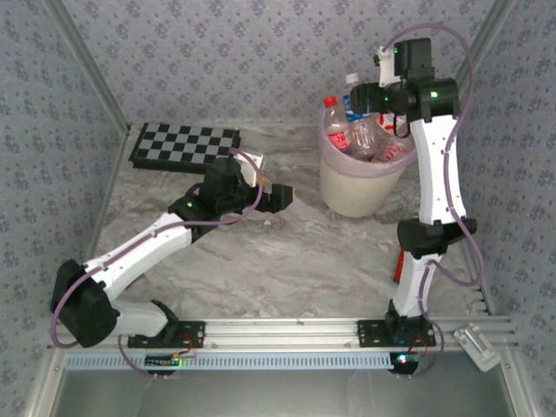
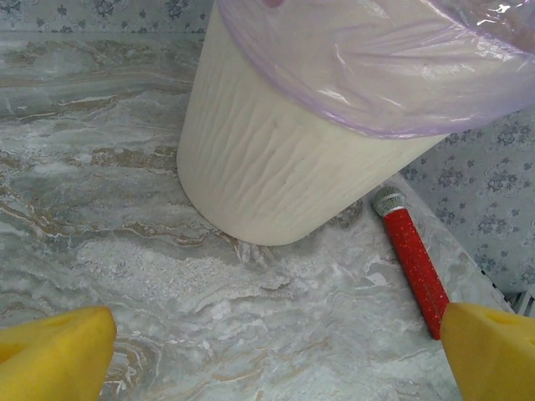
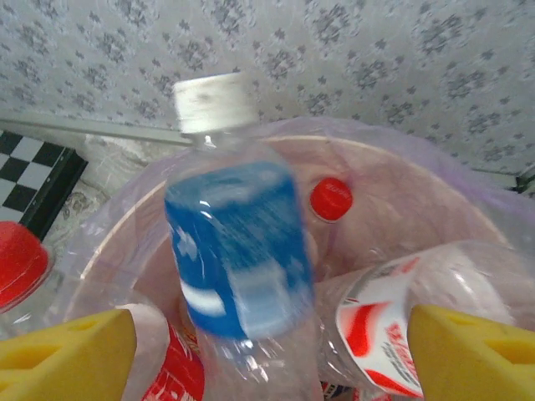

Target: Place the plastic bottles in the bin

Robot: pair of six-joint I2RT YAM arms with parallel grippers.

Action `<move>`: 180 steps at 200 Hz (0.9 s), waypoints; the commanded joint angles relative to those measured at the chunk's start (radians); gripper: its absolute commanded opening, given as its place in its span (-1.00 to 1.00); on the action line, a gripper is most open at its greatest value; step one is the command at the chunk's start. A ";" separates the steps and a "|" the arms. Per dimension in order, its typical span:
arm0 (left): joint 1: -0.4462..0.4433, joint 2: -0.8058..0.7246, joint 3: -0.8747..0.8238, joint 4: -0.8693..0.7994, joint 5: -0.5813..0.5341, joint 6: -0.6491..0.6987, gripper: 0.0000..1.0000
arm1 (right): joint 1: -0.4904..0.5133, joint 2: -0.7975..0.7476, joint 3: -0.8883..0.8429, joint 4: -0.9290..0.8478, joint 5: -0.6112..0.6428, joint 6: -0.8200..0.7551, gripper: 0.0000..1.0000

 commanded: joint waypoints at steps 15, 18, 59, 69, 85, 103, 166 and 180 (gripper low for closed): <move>0.004 0.000 0.009 0.030 0.028 -0.007 0.99 | -0.066 -0.107 -0.074 0.073 -0.027 0.057 0.54; 0.005 0.000 0.009 0.031 0.028 -0.008 0.99 | -0.066 -0.114 -0.090 0.094 -0.038 0.060 0.49; 0.006 0.002 0.004 0.042 0.038 -0.017 0.99 | -0.022 -0.044 -0.091 0.158 -0.093 0.091 0.03; 0.006 -0.006 -0.004 0.042 0.036 -0.017 0.99 | -0.011 -0.021 -0.094 0.157 -0.097 0.093 0.00; 0.006 -0.025 -0.018 0.034 0.025 -0.016 0.99 | 0.006 0.009 -0.115 0.163 -0.089 0.091 -0.05; 0.009 -0.041 -0.027 0.026 0.017 -0.014 0.99 | 0.021 0.023 -0.168 0.188 -0.077 0.091 -0.15; 0.015 -0.049 -0.028 0.006 0.013 -0.007 0.99 | 0.039 -0.085 -0.539 0.353 -0.076 0.111 -0.23; 0.017 -0.048 -0.023 0.000 0.009 -0.004 0.99 | 0.039 -0.093 -0.537 0.353 -0.087 0.116 -0.24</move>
